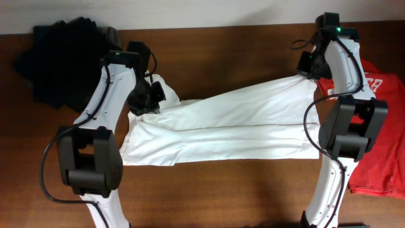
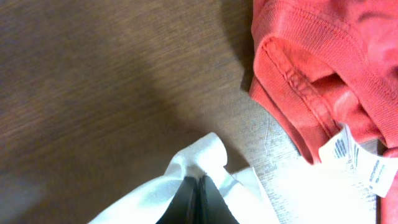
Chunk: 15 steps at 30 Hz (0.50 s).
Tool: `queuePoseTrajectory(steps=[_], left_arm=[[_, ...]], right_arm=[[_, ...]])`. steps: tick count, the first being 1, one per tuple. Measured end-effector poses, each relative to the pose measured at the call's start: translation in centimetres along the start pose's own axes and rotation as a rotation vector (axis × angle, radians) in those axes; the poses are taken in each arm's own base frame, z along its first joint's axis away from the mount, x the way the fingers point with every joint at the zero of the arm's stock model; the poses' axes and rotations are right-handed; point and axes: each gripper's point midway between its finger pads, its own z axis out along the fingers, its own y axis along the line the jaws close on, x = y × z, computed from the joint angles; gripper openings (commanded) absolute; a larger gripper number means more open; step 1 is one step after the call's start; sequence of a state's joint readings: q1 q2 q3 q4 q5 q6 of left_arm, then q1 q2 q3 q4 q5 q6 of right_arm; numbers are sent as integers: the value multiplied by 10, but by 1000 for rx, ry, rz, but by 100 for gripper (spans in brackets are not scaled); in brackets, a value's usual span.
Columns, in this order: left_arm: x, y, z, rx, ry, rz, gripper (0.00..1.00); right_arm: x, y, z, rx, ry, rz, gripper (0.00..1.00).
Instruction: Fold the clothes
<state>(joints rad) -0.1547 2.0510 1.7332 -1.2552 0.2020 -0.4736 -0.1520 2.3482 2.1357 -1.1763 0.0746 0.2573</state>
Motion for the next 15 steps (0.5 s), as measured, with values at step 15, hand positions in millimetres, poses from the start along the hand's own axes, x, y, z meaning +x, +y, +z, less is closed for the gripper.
queuePoseTrajectory(steps=[15], left_arm=[[36,33,40,-201,77,-68,1]], right_arm=[[44,-25,-5,117,175,104,4]])
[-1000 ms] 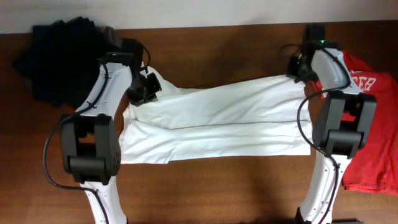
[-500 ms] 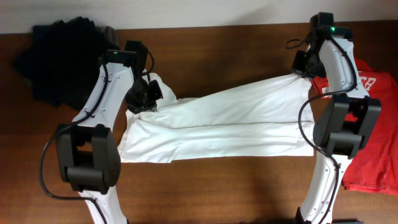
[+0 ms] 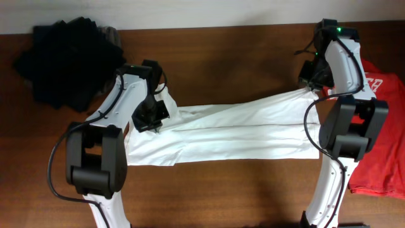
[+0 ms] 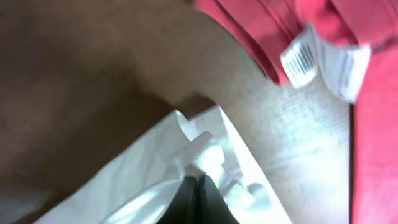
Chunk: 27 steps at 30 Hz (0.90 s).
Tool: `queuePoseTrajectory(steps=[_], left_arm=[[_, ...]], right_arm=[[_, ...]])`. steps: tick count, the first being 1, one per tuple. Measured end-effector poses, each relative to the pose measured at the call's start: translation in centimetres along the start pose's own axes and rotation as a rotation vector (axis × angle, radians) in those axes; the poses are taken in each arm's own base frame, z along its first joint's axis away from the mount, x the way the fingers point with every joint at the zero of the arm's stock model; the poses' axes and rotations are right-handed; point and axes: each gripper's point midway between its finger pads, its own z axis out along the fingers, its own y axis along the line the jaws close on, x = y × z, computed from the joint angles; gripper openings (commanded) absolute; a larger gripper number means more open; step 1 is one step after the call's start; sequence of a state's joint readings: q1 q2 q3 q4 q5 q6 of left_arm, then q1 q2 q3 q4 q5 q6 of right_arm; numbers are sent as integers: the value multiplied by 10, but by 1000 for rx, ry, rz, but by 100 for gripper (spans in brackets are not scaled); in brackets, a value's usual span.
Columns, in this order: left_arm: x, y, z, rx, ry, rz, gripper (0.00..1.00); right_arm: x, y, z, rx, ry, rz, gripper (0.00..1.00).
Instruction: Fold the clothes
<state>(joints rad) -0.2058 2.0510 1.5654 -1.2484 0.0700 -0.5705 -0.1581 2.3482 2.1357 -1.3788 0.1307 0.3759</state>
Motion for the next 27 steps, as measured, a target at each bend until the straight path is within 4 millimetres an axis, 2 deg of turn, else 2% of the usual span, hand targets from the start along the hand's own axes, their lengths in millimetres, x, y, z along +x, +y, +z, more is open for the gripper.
queuePoseTrajectory(steps=[6,17,22,24,27], left_arm=[[-8,6,1,11,-10,-39,1],[-6,10,4,-2,-5,-46,1],[-6,10,4,-1,-2,-46,1],[-5,11,4,-3,1,-47,1],[-5,12,3,-5,6,-51,1]], right_arm=[[25,-15,-1,45,107,48,4],[53,-30,-7,115,217,77,4],[59,-40,-11,176,231,124,4],[59,-42,-19,177,211,138,4],[59,-44,-41,154,157,151,4]])
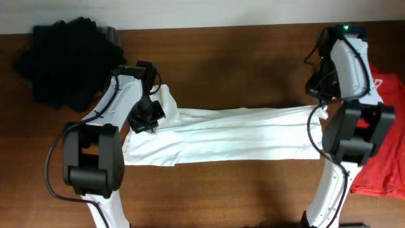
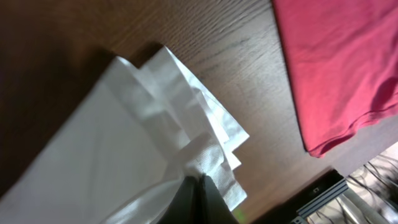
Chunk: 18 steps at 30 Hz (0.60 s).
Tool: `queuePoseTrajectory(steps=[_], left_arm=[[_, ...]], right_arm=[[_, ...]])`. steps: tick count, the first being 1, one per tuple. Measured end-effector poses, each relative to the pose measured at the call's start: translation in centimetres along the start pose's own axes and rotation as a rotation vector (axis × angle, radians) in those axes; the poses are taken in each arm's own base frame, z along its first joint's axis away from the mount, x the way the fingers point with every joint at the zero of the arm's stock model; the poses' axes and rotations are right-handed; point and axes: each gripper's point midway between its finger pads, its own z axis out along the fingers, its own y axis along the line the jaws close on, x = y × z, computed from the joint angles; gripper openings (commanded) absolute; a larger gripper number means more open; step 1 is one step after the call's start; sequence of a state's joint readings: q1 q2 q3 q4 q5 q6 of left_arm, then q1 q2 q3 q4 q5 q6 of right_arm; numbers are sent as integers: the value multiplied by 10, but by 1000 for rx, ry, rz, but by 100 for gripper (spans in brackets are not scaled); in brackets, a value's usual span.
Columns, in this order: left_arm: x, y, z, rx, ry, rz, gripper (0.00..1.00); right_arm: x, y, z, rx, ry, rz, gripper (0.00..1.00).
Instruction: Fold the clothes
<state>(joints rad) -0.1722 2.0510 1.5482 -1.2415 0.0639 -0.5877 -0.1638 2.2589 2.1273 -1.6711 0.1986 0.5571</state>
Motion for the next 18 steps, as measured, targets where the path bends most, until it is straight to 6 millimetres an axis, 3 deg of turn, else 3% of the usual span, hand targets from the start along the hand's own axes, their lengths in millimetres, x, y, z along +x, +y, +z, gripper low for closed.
queuePoseTrajectory(steps=[3,7,15,18], left_arm=[[-2,2,0,7,5,-12,1],[0,7,0,-4,16,-18,1],[10,24,-2,-88,44,-20,1],[16,28,-11,-100,39,-16,1]], right_arm=[[7,-3,-27,-32,-62,5,4],[15,1,-34,-20,-96,-19,4],[29,17,31,70,-56,-56,4],[30,16,40,75,-46,-47,4]])
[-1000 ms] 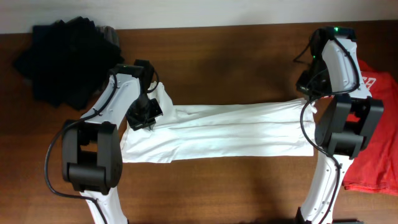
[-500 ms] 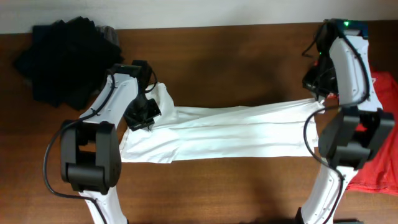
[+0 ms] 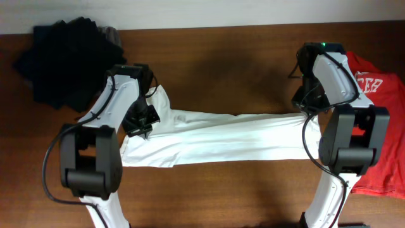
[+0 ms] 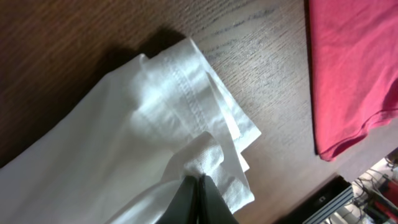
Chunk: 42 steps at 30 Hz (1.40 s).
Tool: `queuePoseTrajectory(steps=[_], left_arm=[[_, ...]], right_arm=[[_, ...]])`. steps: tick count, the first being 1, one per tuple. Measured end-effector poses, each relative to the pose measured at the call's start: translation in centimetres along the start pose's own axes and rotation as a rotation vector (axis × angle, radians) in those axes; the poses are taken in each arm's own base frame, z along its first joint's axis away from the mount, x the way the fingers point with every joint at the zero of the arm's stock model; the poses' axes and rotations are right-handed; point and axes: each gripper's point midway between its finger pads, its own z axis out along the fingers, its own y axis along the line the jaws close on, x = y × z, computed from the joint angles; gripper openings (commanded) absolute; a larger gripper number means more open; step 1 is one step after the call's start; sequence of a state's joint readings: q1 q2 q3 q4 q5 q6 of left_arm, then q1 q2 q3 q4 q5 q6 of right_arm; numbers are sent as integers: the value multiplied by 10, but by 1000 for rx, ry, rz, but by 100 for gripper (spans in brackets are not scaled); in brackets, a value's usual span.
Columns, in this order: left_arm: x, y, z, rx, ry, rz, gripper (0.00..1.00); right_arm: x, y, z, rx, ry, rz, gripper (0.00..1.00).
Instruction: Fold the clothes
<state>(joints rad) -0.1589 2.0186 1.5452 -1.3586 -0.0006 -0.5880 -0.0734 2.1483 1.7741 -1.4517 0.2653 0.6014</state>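
Note:
A white garment (image 3: 215, 136) lies stretched into a long narrow band across the wooden table. My left gripper (image 3: 140, 120) sits at its left end by a raised flap; the cloth hides whether its fingers grip. My right gripper (image 4: 199, 177) is shut on a pinch of the white garment (image 4: 124, 143) at its right end, above layered hems. In the overhead view that right gripper (image 3: 306, 104) is at the band's upper right corner.
A red shirt (image 3: 380, 120) with white lettering lies at the table's right edge, also in the right wrist view as the red shirt (image 4: 354, 68). A dark pile of clothes (image 3: 63, 60) sits at the back left. Bare wooden table (image 3: 221, 63) stretches behind the band.
The right gripper moved left and slightly toward the front with the cloth edge, now over the band's right end. The left gripper shifted a little lower. The band looks narrower and flatter.
At first the white garment lay wide, its back edge lifted by both grippers near the table's rear. Then that edge was lower over the garment. Then the garment was a folded narrow band, and now both grippers rest at its ends.

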Motion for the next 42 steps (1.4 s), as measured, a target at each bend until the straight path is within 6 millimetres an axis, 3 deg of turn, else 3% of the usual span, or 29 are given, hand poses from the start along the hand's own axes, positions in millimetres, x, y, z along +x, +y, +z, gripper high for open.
queuePoseTrajectory(steps=[8,17,19,20,21,22,23,24,28,35,39,42], left_arm=[[19,-2,-34,36,-69,38,1],[47,-6,-11,-54,-25,120,2],[50,-5,-8,-63,-17,125,19],[50,-5,-8,-64,-15,125,56],[49,-4,-8,-69,-19,121,99],[49,-3,-8,-74,-20,124,99],[49,-2,-8,-78,-22,122,99],[49,-2,-8,-79,-22,122,99],[45,-3,-8,-78,-40,138,99],[2,-34,-12,45,-215,179,99],[-22,-41,-18,119,-280,179,73],[-21,-40,-17,146,-257,197,62]], right_arm=[[-8,-12,5,-11,10,43,4],[-4,-18,5,10,30,40,4],[-2,-19,5,15,37,39,4],[-1,-20,5,17,40,37,5],[-1,-21,5,20,40,36,6],[-2,-21,5,22,38,34,7],[-2,-22,5,23,38,25,49],[-2,-22,5,23,38,12,98],[-2,-23,5,24,39,-30,98],[-1,-21,6,8,49,-58,98],[0,-18,6,-6,54,-60,98],[-1,-16,6,-18,53,-60,98]])
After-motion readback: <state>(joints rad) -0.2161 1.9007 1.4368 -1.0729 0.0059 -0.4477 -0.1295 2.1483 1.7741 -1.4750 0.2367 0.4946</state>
